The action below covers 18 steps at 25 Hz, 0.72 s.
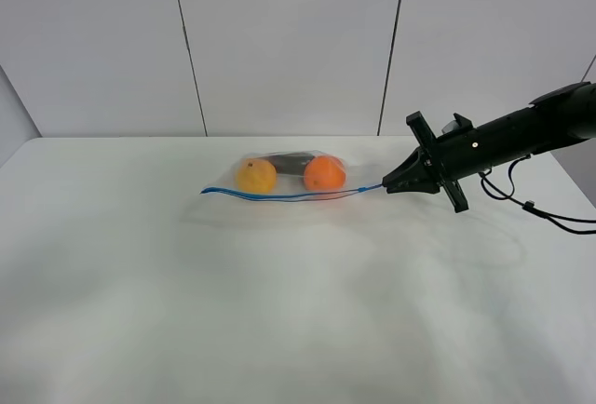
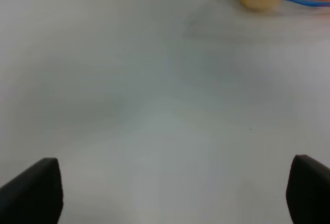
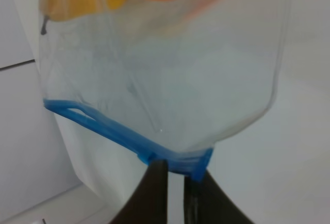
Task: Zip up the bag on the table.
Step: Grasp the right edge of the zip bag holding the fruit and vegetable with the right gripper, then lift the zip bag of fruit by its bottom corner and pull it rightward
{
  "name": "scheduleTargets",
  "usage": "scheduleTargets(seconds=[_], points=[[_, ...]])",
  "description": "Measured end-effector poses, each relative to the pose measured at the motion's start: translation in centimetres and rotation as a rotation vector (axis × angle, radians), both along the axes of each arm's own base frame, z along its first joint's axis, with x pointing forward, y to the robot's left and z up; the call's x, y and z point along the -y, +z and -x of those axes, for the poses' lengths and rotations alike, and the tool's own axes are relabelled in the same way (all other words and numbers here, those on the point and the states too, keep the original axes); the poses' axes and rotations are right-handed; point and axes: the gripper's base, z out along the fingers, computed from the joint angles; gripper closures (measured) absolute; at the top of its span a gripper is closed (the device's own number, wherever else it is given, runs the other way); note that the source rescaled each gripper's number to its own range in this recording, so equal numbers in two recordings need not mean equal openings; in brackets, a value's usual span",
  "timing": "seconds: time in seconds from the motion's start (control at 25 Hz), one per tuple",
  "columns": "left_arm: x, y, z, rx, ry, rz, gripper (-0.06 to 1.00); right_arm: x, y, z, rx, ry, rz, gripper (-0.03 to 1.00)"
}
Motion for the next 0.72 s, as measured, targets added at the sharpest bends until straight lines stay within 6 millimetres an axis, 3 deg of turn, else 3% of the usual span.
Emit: scheduleTargets(seconds=[0.12, 0.52, 0.72], points=[[0.0, 0.0, 0.0, 0.0, 0.0, 0.0, -0.06, 0.0, 0.0, 0.0, 0.004, 0.002, 0.0, 0.95], [0.0, 0.0, 0.0, 0.0, 0.0, 0.0, -0.06, -0.3, 0.2, 0.3, 0.022, 0.061, -0.021, 0.97], [0.0, 0.0, 0.0, 0.0, 0.0, 0.0, -0.06, -2.9, 0.5, 1.1, 0.021, 0.181, -0.06, 0.97]])
